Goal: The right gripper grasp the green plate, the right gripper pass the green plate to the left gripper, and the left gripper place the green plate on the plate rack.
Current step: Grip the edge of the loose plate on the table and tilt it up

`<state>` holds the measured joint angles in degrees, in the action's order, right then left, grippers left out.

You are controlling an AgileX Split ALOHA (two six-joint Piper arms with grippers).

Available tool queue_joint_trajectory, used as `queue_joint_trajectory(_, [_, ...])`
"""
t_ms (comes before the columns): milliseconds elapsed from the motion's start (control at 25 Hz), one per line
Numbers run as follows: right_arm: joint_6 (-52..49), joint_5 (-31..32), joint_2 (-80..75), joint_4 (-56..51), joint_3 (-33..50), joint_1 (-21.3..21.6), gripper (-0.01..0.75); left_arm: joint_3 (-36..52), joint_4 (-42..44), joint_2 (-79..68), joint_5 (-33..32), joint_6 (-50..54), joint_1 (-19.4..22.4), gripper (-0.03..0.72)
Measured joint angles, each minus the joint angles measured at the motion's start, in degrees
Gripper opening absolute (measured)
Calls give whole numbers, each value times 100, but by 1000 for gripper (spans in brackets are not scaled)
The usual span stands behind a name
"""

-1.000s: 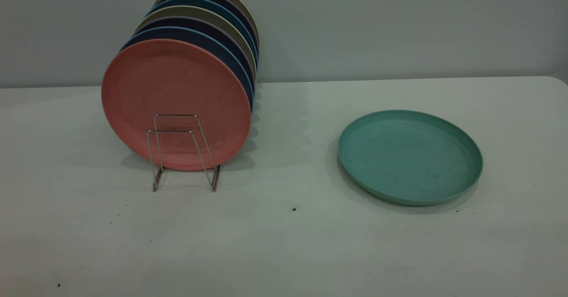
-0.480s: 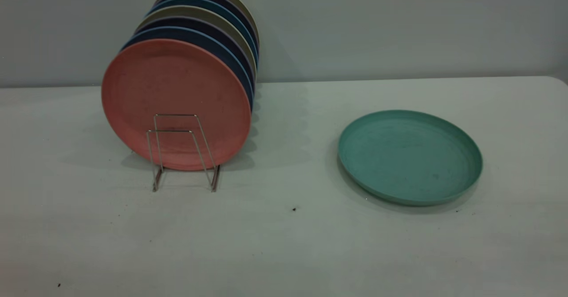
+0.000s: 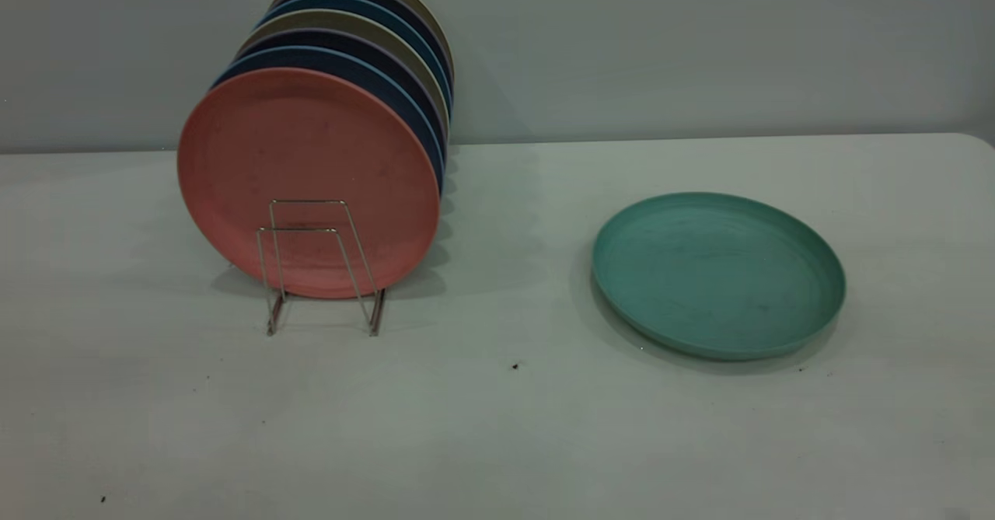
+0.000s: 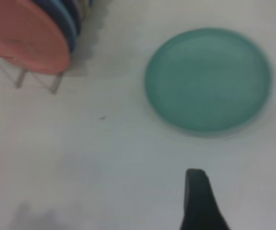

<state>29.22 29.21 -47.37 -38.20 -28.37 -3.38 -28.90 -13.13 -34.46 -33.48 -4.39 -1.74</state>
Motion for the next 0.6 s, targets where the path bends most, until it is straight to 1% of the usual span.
queue_joint_trajectory(80, [842, -324, -743, -814, 0, 0, 466, -31, -44, -290, 136, -26, 0, 423])
queue_joint_trajectory(160, [1733, -536, -1416, -1693, -14, 0, 455, -138, -60, -599, 129, -40, 0, 423])
queue_joint_trajectory(280, [3129, -692, -2461, -3091, -165, 0, 451, -349, -76, -963, 113, -43, 0, 423])
queue_joint_trajectory(360, [3958, -739, -3170, -3821, -364, 0, 451, -452, -77, -1141, 113, -43, 0, 423])
queue_joint_trajectory(480, [4712, -758, -4164, -4549, -774, 47, 450, -495, -77, -1271, 113, -43, 0, 423])
queue_joint_trajectory(600, [4984, -421, -5156, -4701, -1294, 300, 449, -525, -77, -1287, 106, -43, 0, 423])
